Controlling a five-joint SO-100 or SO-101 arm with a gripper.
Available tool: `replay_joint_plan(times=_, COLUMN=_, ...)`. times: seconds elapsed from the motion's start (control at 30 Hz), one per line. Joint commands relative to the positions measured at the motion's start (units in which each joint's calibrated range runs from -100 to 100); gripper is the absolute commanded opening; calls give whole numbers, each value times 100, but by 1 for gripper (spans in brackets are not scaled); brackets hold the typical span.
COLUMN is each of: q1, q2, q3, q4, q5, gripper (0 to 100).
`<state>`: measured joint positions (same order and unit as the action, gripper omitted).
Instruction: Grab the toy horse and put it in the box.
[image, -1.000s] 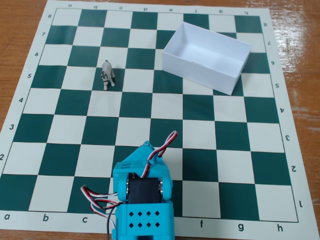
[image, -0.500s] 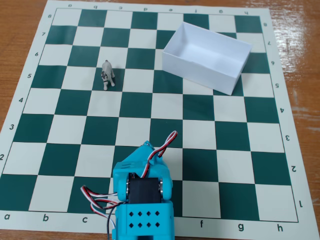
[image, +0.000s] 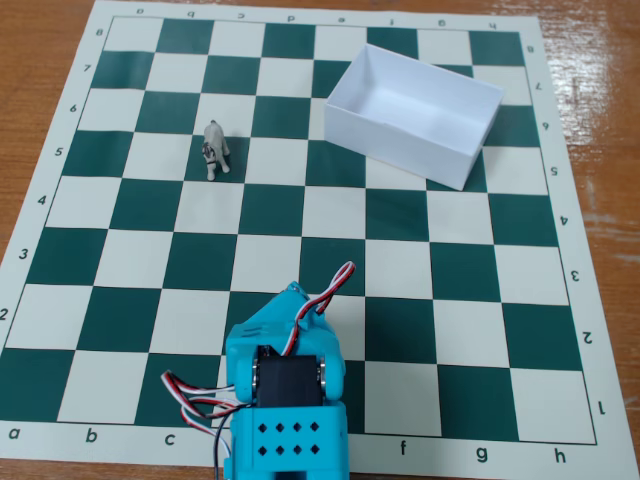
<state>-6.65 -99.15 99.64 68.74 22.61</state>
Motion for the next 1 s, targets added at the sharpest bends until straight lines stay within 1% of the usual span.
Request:
replay_joint_plan(times=0.0, q1=-35, q2=-41, q3=36, q4=11, q5=12, gripper=3)
replay_joint_plan(times=0.7, q1=-28, q2=-41, q3=36, q4=20, q5=12, gripper=3)
replay_joint_plan(times=0.77, q1=215, q2=-41, q3=36, q4=-96, q5=247, gripper=3)
replay_joint_plan(times=0.87, q1=365, q2=83, q3=18, q4=-645, q5=784, gripper=2)
replay_joint_plan(times=0.97, q1=508, q2=313, q3=-27, q4=-1641, q5=1404, gripper=3)
